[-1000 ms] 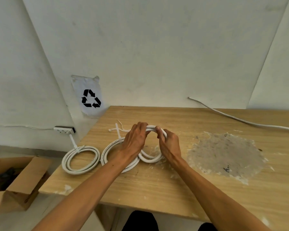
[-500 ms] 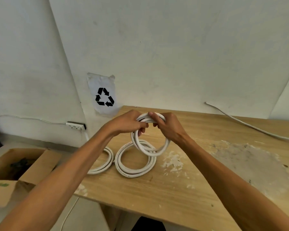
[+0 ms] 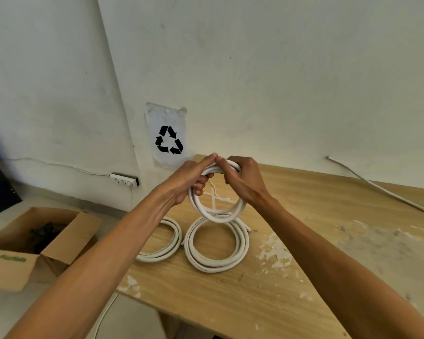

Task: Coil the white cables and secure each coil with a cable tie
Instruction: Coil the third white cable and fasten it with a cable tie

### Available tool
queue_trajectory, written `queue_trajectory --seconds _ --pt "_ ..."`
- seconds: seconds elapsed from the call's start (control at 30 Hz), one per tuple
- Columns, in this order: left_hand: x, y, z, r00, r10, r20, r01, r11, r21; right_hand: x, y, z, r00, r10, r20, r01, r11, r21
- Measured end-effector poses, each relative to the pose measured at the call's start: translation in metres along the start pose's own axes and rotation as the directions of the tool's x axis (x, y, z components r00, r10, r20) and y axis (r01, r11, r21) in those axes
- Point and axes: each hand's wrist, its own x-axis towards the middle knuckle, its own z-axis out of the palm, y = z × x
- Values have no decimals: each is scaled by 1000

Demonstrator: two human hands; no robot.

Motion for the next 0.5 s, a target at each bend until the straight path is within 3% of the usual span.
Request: queue_trajectory --seconds 0.13,0.23,0.27,0.33,0.4,0.5 --pt "9 -11 -7 997 -17 -69 17 1000 -6 2 10 14 997 82 18 -83 994 73" --pt "16 -20 -14 993 -49 -103 49 999 -6 17 38 17 954 295 -53 -282 943 175" --pt "18 -23 -16 992 -62 -107 62 998 -11 21 52 16 942 335 -30 -330 938 108" --pt "20 -28 -19 991 -80 -110 77 996 -34 25 82 14 906 392 161 -342 901 -266" --pt "21 -33 -21 989 -91 -118 86 995 -45 24 102 19 805 502 317 -278 790 -546" --pt "23 -36 -21 986 -96 -134 89 995 -54 20 105 25 775 513 370 -210 761 -614"
